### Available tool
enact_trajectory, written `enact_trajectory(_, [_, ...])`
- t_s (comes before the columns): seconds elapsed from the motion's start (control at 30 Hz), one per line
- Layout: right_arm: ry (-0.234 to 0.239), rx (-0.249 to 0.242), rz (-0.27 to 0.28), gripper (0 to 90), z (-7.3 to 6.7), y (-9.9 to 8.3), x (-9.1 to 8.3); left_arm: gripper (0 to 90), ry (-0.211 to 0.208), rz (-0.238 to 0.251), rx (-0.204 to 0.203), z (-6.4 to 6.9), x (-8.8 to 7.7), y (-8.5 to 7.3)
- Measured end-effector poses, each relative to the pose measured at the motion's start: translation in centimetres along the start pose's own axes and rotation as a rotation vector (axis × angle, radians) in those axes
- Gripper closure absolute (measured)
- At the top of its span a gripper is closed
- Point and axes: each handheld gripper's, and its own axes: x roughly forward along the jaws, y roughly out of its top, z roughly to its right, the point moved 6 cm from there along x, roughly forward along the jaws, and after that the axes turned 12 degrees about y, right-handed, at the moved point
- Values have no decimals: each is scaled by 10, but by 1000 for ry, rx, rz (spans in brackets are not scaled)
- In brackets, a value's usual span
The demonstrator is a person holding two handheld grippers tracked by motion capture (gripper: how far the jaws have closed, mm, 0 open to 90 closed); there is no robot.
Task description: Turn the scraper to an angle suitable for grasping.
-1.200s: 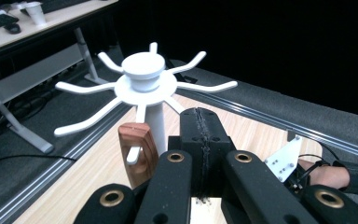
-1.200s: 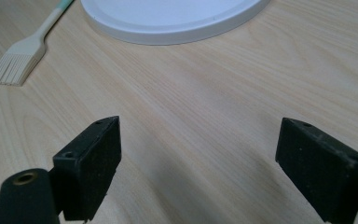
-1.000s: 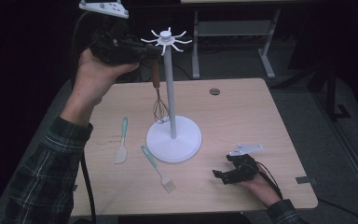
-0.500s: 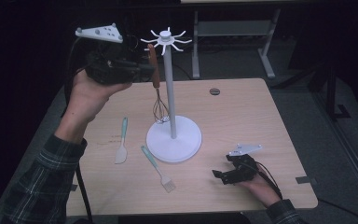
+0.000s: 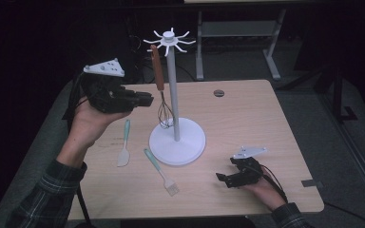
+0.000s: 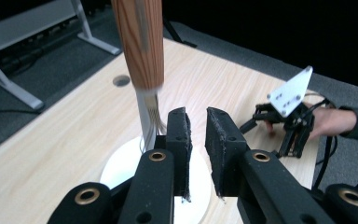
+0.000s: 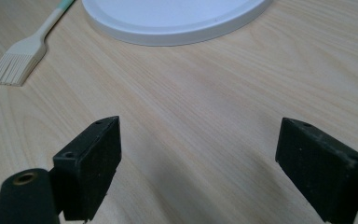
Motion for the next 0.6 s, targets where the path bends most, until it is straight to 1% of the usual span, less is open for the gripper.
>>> enact_trajectory(0.07, [1, 4, 0, 144, 0, 0, 0, 811, 0, -12, -3, 0, 3, -9])
enact_trajectory(0.1, [0, 4, 0, 144, 0, 0, 0, 811, 3, -15, -11, 1, 5, -13])
enact_trajectory(0.13, [1, 4, 0, 144, 0, 0, 0, 810, 6, -24, -8, 0, 6, -18])
enact_trajectory(0.17, [1, -1, 1, 143, 0, 0, 0, 797, 9, -24, -14, -1, 8, -22])
enact_trajectory(0.2, [1, -1, 2, 144, 0, 0, 0, 763, 14, -26, -19, -2, 10, -27])
enact_trajectory(0.27, [1, 3, 1, 144, 0, 0, 0, 742, 26, -35, -27, -3, 14, -36])
enact_trajectory(0.33, [2, 3, 1, 144, -1, 0, 0, 708, 41, -51, -25, -5, 18, -46])
enact_trajectory(0.43, [1, 6, 0, 144, -1, 0, 0, 650, 49, -61, -28, -6, 25, -59])
enact_trajectory(0.57, [3, 1, 1, 143, -1, 0, 1, 600, 65, -78, -22, -9, 34, -78])
enact_trajectory(0.6, [3, 1, 1, 144, -1, 0, 1, 587, 68, -78, -27, -10, 36, -82])
